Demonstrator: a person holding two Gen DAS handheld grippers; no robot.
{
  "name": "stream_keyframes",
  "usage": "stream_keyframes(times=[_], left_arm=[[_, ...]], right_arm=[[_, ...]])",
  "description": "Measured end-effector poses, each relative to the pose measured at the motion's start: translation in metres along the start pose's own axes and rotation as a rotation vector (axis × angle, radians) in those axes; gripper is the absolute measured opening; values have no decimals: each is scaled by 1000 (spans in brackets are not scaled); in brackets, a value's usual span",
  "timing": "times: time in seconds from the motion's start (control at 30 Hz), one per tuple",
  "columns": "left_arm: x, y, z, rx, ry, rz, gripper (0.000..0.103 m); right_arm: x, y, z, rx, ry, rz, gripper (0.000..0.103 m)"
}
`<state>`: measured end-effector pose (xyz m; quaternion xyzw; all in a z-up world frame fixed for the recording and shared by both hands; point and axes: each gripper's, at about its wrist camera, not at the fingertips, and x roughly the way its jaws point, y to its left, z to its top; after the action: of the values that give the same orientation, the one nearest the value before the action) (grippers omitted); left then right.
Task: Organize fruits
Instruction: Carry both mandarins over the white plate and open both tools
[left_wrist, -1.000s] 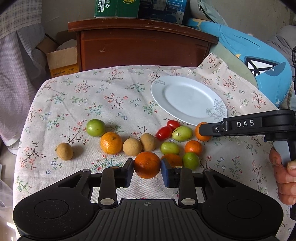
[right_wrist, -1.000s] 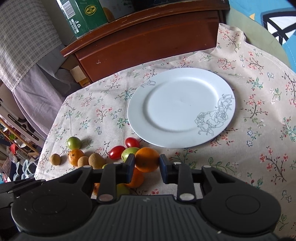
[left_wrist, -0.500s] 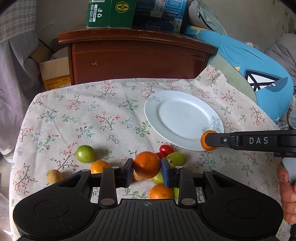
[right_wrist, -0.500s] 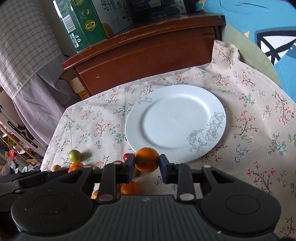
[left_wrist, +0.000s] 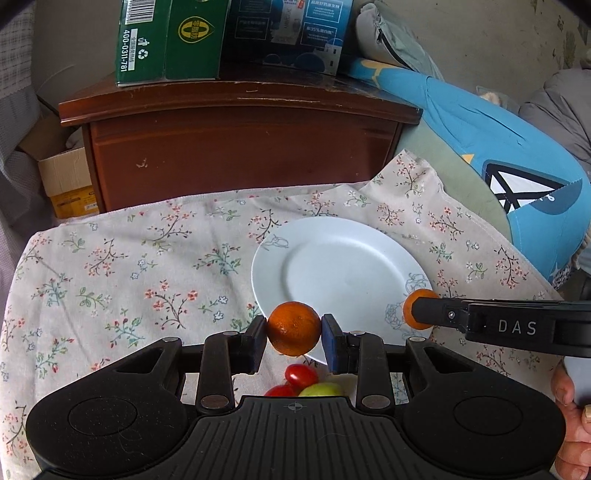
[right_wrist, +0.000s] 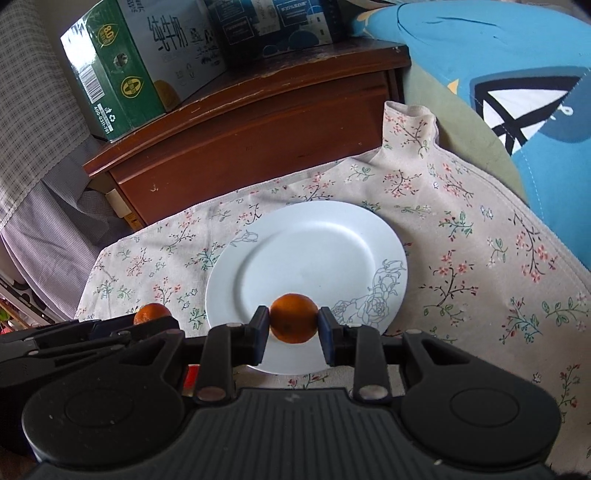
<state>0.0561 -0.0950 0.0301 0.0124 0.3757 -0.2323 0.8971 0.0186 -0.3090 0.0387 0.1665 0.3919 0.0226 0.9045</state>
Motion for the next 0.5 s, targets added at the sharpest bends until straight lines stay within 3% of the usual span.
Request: stream_keyframes(times=[0.5], left_arm=[[50, -12, 15, 15, 47, -46, 29]], right_arm=[[28, -20, 9, 72, 41, -35, 29]])
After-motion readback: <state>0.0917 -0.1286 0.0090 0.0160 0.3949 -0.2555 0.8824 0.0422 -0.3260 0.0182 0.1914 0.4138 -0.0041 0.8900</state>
